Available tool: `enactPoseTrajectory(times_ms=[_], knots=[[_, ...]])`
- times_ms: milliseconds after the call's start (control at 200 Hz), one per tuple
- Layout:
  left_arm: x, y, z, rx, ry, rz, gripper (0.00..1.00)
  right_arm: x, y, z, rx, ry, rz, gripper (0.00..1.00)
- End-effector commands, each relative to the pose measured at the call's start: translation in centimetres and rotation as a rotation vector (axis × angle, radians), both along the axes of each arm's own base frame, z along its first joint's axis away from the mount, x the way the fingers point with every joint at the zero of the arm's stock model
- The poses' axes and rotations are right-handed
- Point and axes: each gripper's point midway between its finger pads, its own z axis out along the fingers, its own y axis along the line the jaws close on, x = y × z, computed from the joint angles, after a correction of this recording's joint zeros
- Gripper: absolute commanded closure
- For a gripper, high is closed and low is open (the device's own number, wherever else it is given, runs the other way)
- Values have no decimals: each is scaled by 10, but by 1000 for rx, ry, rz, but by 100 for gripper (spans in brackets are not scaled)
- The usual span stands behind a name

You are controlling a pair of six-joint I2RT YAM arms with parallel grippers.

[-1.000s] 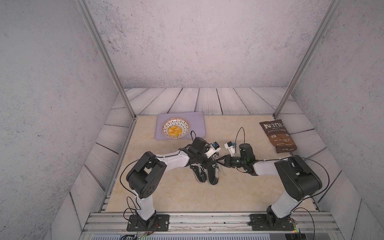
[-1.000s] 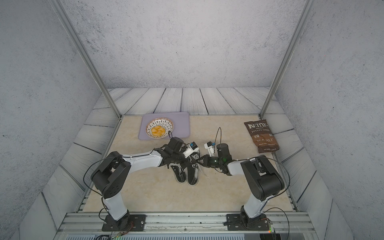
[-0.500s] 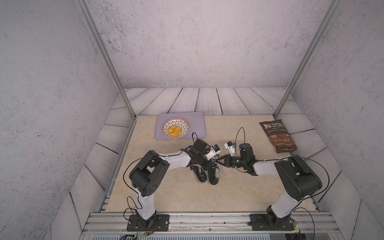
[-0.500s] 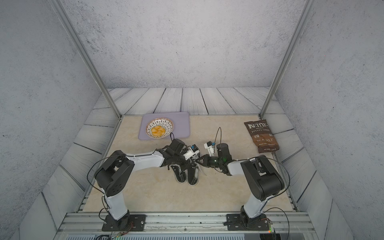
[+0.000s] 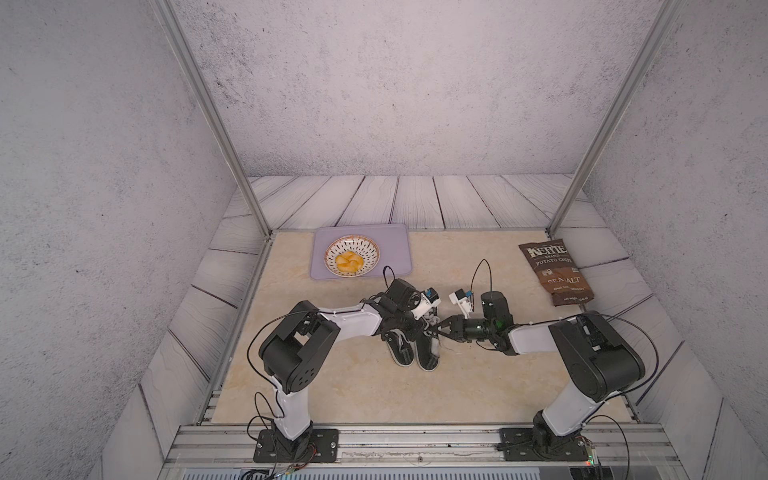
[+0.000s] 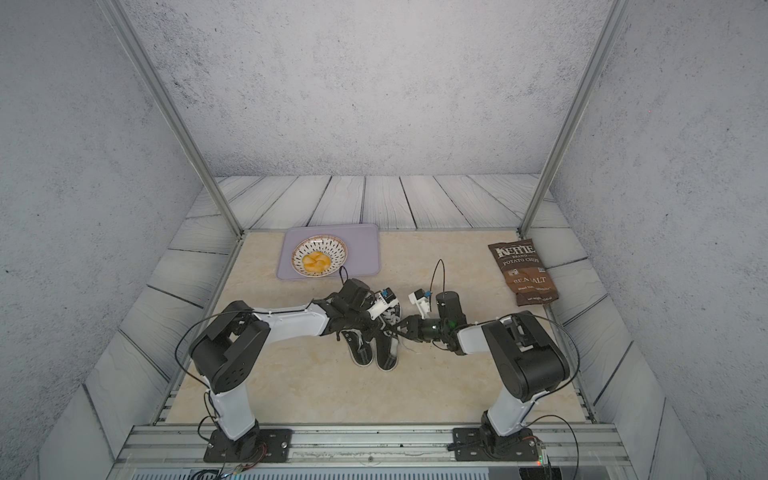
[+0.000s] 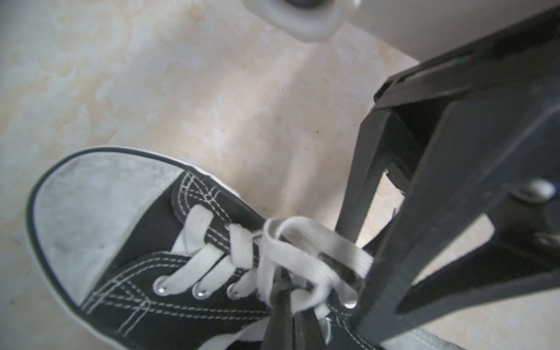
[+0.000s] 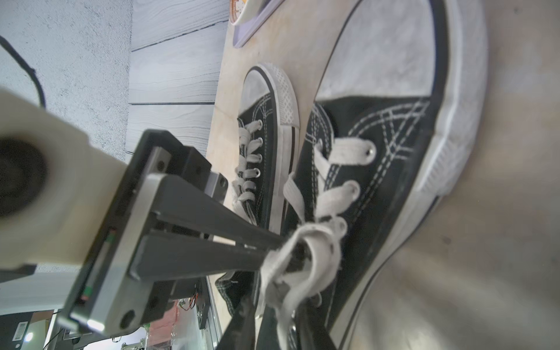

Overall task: Tie the shoes
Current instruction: Tie the shoelace on the shoe.

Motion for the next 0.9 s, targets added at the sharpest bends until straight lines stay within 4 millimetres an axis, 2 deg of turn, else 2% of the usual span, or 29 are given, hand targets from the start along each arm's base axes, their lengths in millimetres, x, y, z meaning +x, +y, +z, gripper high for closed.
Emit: enactPoseTrajectory(times_ms=[0,180,340,591,691,896], knots=[[1,0,7,-33,8,11,100,-9,-3,10,19,-32,21,72],[3,2,16,-80,46,26,100,-11,-6,9,4,-40,6,80],[-1,4,29,-158,130,25,98,-13,-12,9,-17,-43,-9,94],[-24,7,54,-301,328,1,96,-10,-31,-4,-159,-34,-83,97],[-35,4,69,-366,397,-18,95,-10,-32,-6,-177,-29,-80,97],[-40,-4,103,-517,477,-29,94,-7,-33,-11,-196,-18,-86,97]])
